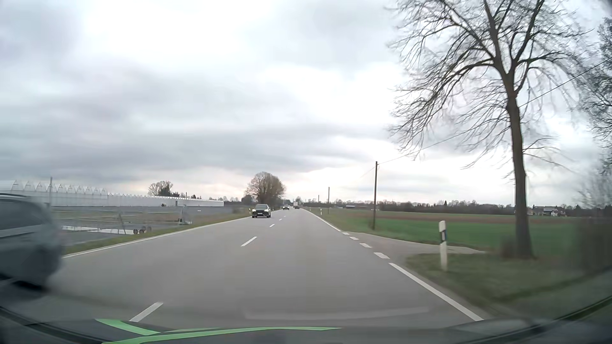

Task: Follow the waypoints while adhering to traffic rules and regulations

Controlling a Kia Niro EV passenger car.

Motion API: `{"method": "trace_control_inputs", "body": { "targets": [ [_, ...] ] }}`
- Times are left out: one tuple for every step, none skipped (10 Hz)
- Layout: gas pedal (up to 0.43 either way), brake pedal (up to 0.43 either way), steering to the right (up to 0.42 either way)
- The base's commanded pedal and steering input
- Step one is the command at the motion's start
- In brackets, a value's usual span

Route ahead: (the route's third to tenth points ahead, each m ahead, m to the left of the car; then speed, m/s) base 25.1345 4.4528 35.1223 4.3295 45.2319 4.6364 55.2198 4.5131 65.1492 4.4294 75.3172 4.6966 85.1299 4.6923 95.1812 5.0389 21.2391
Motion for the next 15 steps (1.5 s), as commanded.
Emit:
{"method": "trace_control_inputs", "body": {
  "targets": [
    [0.197, 0.0, 0.001],
    [0.197, 0.0, 0.001],
    [0.197, 0.0, 0.001],
    [0.197, 0.0, 0.001],
    [0.197, 0.0, 0.0],
    [0.197, 0.0, 0.001],
    [0.197, 0.0, 0.001],
    [0.197, 0.0, 0.001],
    [0.197, 0.0, 0.001],
    [0.197, 0.0, 0.001],
    [0.197, 0.0, 0.001],
    [0.197, 0.0, 0.001],
    [0.197, 0.0, 0.001],
    [0.197, 0.0, 0.001],
    [0.197, 0.0, 0.001]
  ]
}}
